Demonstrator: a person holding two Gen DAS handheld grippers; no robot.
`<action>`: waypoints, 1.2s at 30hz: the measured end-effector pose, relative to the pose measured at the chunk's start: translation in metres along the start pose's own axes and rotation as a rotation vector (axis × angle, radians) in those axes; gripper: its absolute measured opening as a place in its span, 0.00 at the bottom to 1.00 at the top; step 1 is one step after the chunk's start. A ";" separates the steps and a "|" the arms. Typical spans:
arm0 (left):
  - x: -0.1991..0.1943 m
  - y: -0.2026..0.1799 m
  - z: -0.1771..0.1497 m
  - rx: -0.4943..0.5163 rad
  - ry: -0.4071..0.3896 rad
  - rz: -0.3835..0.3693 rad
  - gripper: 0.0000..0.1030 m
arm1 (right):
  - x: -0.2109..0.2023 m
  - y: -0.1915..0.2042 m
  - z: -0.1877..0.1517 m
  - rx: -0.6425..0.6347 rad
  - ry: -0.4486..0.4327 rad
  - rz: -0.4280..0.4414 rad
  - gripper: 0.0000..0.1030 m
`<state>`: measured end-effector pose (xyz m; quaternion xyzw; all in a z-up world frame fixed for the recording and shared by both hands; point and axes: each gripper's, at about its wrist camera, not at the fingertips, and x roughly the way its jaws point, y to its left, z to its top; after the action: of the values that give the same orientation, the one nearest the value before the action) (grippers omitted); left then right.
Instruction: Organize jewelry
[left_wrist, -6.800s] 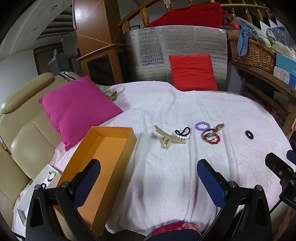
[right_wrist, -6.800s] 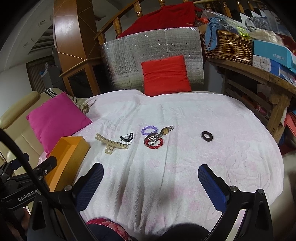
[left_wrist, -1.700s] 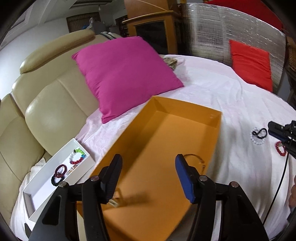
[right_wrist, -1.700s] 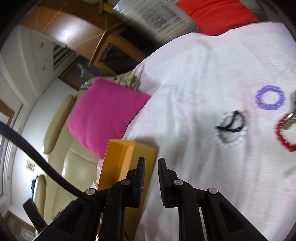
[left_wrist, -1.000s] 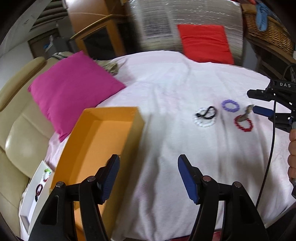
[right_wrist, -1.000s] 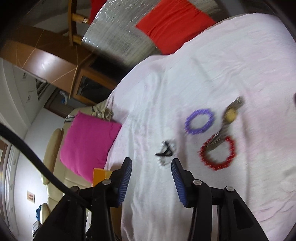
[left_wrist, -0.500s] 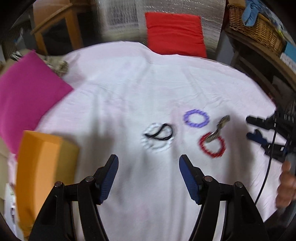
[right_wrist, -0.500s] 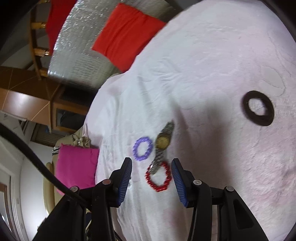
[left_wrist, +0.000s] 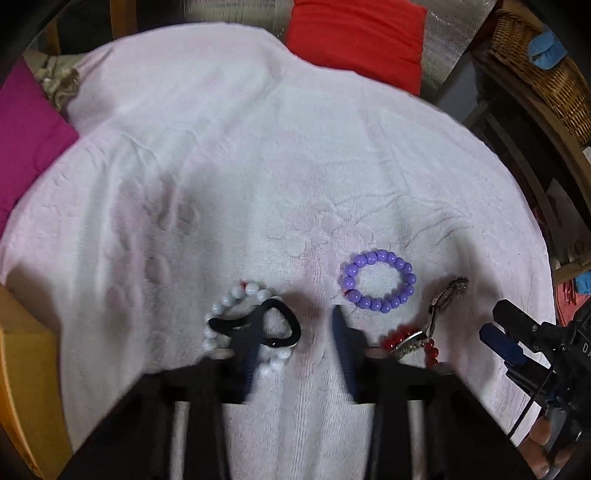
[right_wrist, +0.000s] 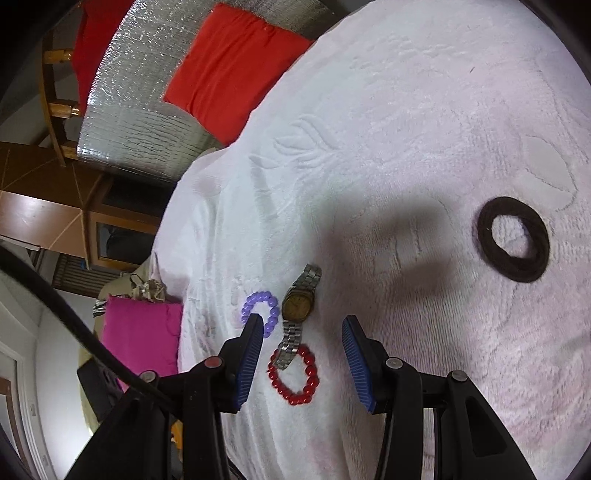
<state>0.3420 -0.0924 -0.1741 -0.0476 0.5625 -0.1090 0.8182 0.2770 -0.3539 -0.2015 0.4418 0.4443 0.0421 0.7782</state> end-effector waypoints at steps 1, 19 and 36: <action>0.002 0.001 0.001 -0.002 0.010 -0.002 0.10 | 0.004 0.002 0.001 -0.009 0.001 -0.013 0.47; -0.062 0.038 -0.015 -0.020 -0.112 -0.109 0.06 | 0.065 0.071 -0.025 -0.456 -0.105 -0.477 0.54; -0.016 0.011 -0.007 -0.039 -0.029 -0.094 0.60 | 0.029 0.026 0.007 -0.213 -0.069 -0.229 0.19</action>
<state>0.3316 -0.0778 -0.1638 -0.0916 0.5498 -0.1357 0.8191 0.3084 -0.3292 -0.1999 0.3046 0.4575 -0.0152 0.8353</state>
